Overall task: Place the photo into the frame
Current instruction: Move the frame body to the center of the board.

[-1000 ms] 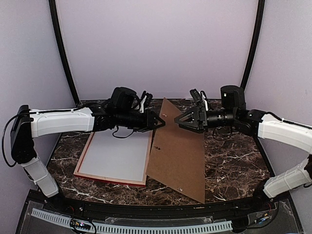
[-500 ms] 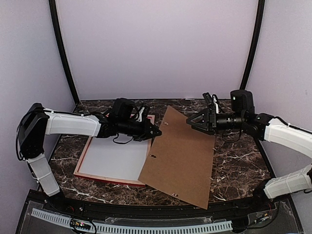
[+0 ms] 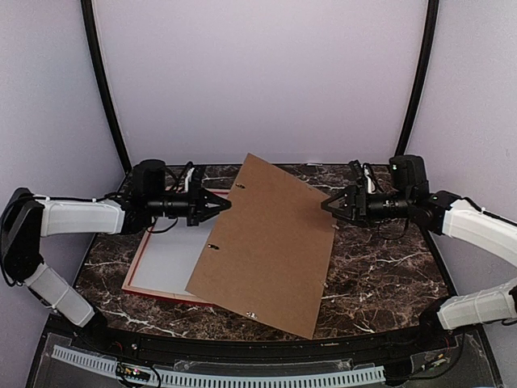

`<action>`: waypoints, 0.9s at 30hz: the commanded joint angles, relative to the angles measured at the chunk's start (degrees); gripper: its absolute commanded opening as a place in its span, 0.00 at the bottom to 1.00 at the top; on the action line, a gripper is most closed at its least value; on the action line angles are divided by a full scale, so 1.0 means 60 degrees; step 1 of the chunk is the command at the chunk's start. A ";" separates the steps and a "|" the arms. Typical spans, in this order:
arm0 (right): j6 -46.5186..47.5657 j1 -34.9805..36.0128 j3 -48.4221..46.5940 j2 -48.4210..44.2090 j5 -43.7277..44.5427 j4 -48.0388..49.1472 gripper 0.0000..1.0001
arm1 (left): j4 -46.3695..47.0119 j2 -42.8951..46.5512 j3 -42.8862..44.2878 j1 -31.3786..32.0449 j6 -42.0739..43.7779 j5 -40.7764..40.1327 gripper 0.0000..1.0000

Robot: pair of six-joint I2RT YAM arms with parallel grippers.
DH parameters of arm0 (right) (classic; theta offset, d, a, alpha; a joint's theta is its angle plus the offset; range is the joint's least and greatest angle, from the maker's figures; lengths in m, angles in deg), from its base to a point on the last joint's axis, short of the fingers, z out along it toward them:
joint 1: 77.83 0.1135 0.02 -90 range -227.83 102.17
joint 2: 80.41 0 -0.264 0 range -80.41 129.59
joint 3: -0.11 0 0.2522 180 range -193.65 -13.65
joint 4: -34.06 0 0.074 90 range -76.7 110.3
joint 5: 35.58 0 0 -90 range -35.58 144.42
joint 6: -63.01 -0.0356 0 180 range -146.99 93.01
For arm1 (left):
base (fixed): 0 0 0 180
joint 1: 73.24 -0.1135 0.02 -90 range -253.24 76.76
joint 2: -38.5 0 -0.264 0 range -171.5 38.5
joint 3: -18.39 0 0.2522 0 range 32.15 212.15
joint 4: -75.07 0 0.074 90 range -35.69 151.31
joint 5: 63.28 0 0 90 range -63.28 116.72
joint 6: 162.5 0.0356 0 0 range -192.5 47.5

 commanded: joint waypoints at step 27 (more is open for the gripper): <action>-0.0001 0.2737 -0.1131 0.4794 0.3913 0.1486 0.76 | -0.3122 0.4548 -0.0439 -0.7376 0.0740 0.4083 0.00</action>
